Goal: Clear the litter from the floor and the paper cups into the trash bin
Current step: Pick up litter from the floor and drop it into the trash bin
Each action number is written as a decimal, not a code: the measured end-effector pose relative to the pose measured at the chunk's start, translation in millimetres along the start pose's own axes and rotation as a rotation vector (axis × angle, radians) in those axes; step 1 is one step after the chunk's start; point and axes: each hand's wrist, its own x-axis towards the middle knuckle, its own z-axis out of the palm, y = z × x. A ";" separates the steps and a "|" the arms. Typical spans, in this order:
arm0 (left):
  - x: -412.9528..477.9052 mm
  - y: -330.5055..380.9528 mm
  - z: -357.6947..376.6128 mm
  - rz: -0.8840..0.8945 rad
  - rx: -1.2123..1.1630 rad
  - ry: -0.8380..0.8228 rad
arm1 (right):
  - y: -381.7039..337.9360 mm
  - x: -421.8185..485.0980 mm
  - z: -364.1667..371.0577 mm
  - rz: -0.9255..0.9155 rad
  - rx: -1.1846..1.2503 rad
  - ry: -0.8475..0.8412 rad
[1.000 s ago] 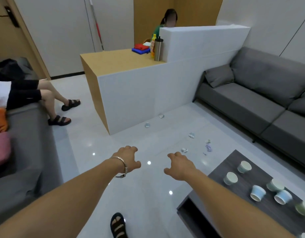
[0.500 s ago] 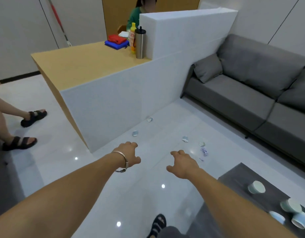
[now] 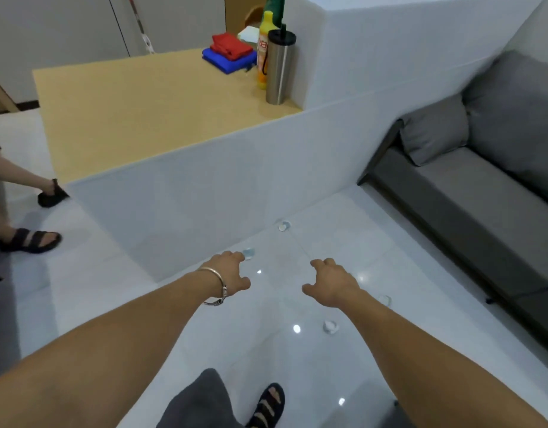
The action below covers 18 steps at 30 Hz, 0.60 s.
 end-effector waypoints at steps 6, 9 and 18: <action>100.3 -2.3 -37.3 -0.047 -0.040 -0.031 | -3.0 110.8 -53.2 -0.032 -0.069 -0.026; 155.0 -2.9 -56.5 -0.066 -0.072 -0.030 | -8.4 165.0 -73.2 -0.046 -0.088 -0.028; 255.4 -7.8 -73.3 -0.204 -0.260 -0.028 | -11.7 309.3 -114.4 -0.208 -0.249 -0.153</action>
